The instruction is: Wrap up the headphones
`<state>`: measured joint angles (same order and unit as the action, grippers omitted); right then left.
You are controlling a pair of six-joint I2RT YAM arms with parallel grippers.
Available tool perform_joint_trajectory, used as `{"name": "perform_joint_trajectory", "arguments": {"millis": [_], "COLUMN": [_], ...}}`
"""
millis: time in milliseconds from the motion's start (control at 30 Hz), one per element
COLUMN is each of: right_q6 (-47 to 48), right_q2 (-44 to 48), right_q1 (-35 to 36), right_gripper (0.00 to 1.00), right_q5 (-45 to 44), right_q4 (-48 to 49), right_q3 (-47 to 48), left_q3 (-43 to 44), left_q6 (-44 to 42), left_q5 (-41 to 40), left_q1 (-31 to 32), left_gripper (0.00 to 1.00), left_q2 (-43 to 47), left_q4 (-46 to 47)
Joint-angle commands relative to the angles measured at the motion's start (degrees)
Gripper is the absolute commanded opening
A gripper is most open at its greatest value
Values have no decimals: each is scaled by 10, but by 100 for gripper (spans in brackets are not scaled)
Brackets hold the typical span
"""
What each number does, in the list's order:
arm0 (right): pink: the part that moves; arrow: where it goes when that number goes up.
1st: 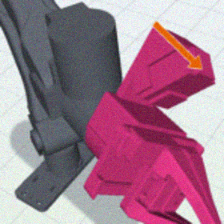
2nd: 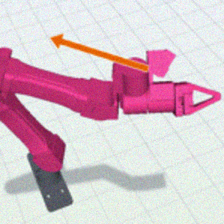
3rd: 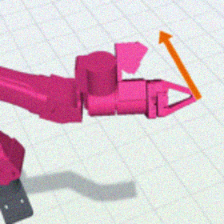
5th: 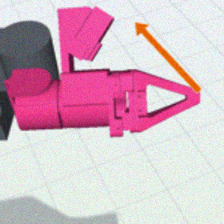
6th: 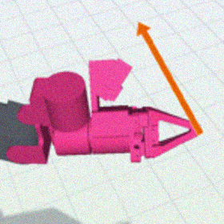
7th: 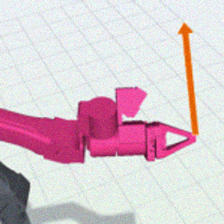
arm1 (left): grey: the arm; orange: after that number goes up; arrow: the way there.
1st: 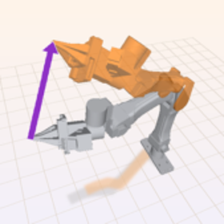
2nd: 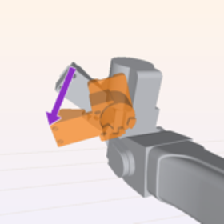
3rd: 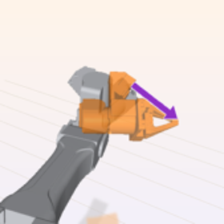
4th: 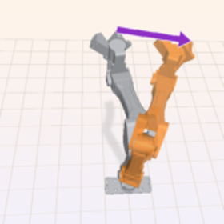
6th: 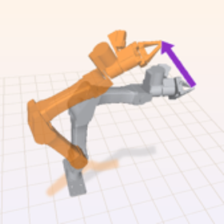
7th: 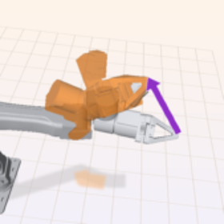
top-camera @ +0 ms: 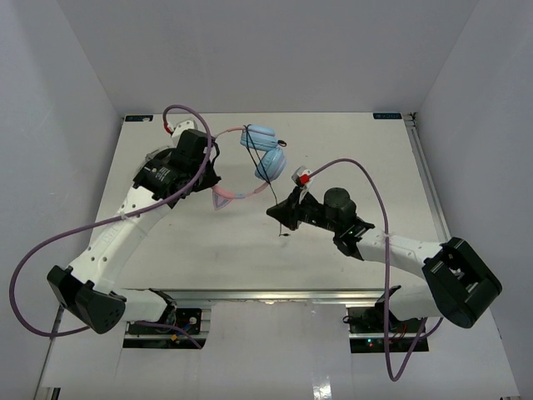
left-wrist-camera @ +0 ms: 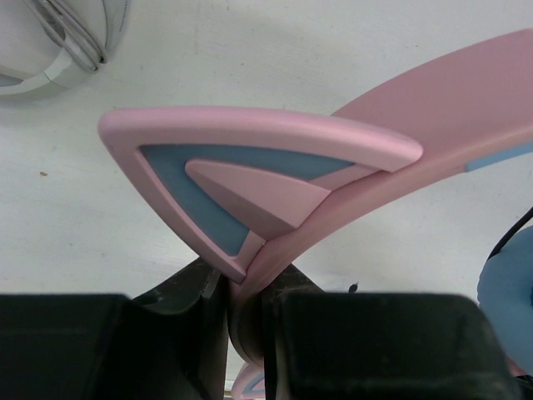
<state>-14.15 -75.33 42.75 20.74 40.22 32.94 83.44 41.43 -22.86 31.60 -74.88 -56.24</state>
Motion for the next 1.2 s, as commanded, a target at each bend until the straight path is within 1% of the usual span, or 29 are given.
{"name": "perform_joint_trajectory", "arguments": {"millis": [0,133,367,533,1033,1167], "right_q6": [11,12,25,33,55,54], "right_q2": [-29,-41,-59,-83,-138,-147], "right_q1": [3,3,3,3,1,1], "right_gripper": [12,15,19,20,21,20], "right_q5": [-14,-24,-34,-37,-33,-29], "right_q4": [37,55,62,85,162,175], "right_q3": [-8,-9,-9,-17,-52,-59], "left_q3": [-10,-22,-25,-21,-2,-2], "left_q6": [38,41,39,38,38,39], "left_q5": [43,63,60,58,41,40], "left_q1": [-6,-6,-6,-6,-6,-6], "left_gripper": [0,0,0,0,0,0], "left_q2": [45,50,59,64,74,74], "left_q4": [74,81,80,75,53,53]}}
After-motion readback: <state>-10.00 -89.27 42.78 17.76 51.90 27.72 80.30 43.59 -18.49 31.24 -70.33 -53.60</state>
